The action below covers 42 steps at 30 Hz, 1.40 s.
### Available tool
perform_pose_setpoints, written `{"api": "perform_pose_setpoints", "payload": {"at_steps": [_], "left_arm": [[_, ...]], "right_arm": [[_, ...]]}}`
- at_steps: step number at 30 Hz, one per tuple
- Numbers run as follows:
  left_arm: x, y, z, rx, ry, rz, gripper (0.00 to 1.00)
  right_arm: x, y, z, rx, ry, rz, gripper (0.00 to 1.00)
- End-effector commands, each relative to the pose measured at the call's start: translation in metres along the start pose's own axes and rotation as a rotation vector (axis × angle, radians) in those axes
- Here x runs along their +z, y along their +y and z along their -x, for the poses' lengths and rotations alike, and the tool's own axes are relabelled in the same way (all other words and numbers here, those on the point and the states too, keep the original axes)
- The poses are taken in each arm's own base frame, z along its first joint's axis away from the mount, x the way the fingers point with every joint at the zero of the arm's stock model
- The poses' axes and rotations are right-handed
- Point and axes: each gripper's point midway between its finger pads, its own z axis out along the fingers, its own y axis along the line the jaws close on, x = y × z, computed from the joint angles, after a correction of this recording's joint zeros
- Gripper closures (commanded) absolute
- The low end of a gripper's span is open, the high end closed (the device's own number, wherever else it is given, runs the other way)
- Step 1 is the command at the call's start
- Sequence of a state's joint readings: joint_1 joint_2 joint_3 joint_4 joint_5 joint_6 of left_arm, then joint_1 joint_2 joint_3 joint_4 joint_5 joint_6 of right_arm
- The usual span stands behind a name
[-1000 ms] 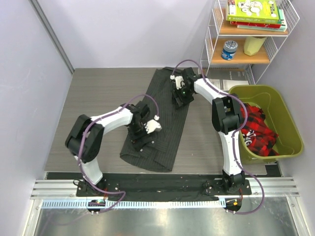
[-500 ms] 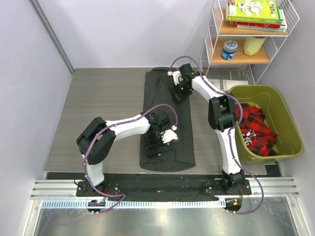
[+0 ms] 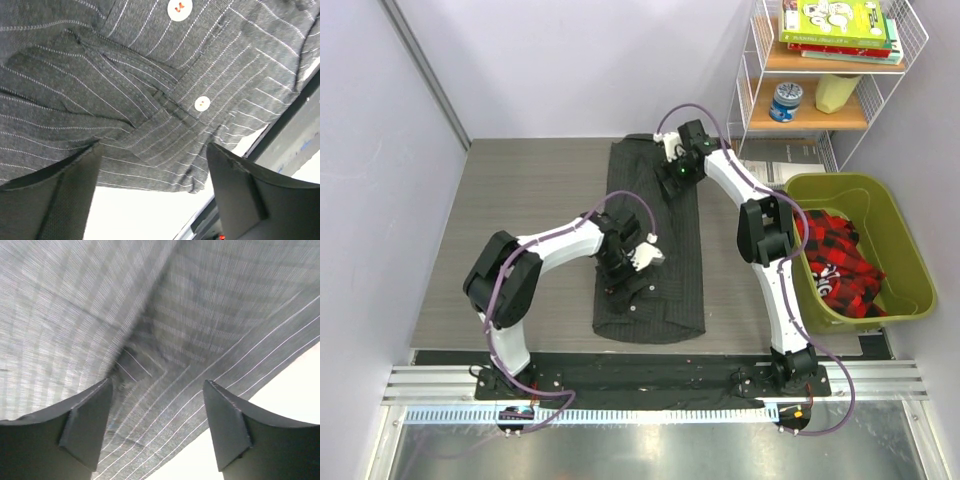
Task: Fold and stack the long sleeve shirts
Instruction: Fold the shirt
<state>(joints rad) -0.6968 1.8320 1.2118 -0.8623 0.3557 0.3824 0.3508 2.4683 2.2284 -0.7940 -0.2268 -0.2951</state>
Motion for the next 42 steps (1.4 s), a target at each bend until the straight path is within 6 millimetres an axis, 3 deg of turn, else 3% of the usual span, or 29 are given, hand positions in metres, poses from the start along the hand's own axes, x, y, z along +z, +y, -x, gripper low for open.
{"api": "perform_pose_setpoints", "payload": {"at_steps": [1,2,3,4,5,6,7,8,9,10,11,12,13,14,15,17,18,20,21,23,24,27,35,39,42], "left_arm": [[-0.038,-0.020,0.018,0.070,-0.119,-0.072,0.09],[-0.048,-0.029,0.024,0.081,-0.162,-0.093,0.07],[-0.057,-0.033,0.028,0.096,-0.194,-0.088,0.04],[-0.079,-0.039,0.034,0.138,-0.261,-0.059,0.00],[-0.088,-0.042,0.035,0.162,-0.295,-0.049,0.00],[-0.100,-0.040,0.033,0.198,-0.334,-0.020,0.00],[-0.106,-0.041,0.028,0.216,-0.356,-0.006,0.00],[-0.125,-0.044,0.025,0.260,-0.415,0.040,0.00],[-0.133,-0.039,0.020,0.317,-0.429,0.084,0.00],[-0.129,-0.038,0.008,0.349,-0.412,0.103,0.00],[-0.139,-0.041,0.002,0.401,-0.436,0.149,0.00],[-0.137,-0.042,-0.005,0.432,-0.429,0.161,0.00],[-0.134,-0.042,-0.012,0.511,-0.419,0.174,0.00],[-0.120,-0.045,-0.028,0.529,-0.385,0.147,0.00],[-0.117,-0.047,-0.033,0.567,-0.392,0.154,0.00],[-0.092,-0.045,-0.047,0.576,-0.380,0.144,0.00],[-0.090,-0.042,-0.043,0.608,-0.410,0.170,0.00],[-0.078,-0.044,-0.044,0.675,-0.428,0.162,0.03],[-0.068,-0.042,-0.040,0.715,-0.440,0.182,0.03],[-0.062,-0.032,-0.035,0.716,-0.428,0.267,0.04],[-0.055,-0.035,-0.032,0.754,-0.428,0.275,0.04],[-0.046,-0.032,-0.025,0.801,-0.428,0.286,0.05],[-0.014,-0.044,-0.042,0.961,-0.345,0.216,0.05],[0.002,-0.045,-0.052,1.009,-0.284,0.197,0.04],[0.007,-0.038,-0.047,0.990,-0.270,0.218,0.04]], "right_arm": [[-0.091,0.013,0.100,-0.037,-0.310,0.026,0.18],[-0.111,0.021,0.112,-0.056,-0.355,0.050,0.15],[-0.145,0.028,0.123,-0.080,-0.411,0.051,0.13],[-0.166,0.035,0.128,-0.098,-0.442,0.057,0.10],[-0.181,0.042,0.129,-0.117,-0.463,0.072,0.09],[-0.183,0.046,0.117,-0.133,-0.444,0.084,0.08],[-0.228,0.058,0.123,-0.172,-0.509,0.074,0.07],[-0.239,0.062,0.120,-0.189,-0.533,0.074,0.07],[-0.227,0.069,0.093,-0.166,-0.487,0.098,0.03],[-0.259,0.072,0.096,-0.177,-0.568,0.056,0.00],[-0.263,0.076,0.083,-0.172,-0.559,0.051,0.00],[-0.249,0.087,0.055,-0.255,-0.514,0.106,0.00],[-0.268,0.104,0.035,-0.327,-0.509,0.150,0.00],[-0.266,0.119,0.013,-0.395,-0.474,0.209,0.00],[-0.247,0.133,-0.029,-0.449,-0.396,0.292,0.00],[-0.254,0.156,-0.067,-0.589,-0.401,0.332,0.00],[-0.232,0.165,-0.116,-0.589,-0.322,0.373,0.00],[-0.218,0.176,-0.143,-0.696,-0.321,0.339,0.00],[-0.211,0.185,-0.174,-0.734,-0.310,0.342,0.00],[-0.201,0.199,-0.186,-0.862,-0.336,0.313,0.00],[-0.193,0.203,-0.204,-0.893,-0.319,0.321,0.00],[-0.178,0.213,-0.224,-0.993,-0.297,0.345,0.01],[-0.144,0.224,-0.246,-1.158,-0.256,0.378,0.03],[-0.134,0.222,-0.254,-1.221,-0.232,0.383,0.11],[-0.127,0.222,-0.259,-1.252,-0.219,0.369,0.15]]}}
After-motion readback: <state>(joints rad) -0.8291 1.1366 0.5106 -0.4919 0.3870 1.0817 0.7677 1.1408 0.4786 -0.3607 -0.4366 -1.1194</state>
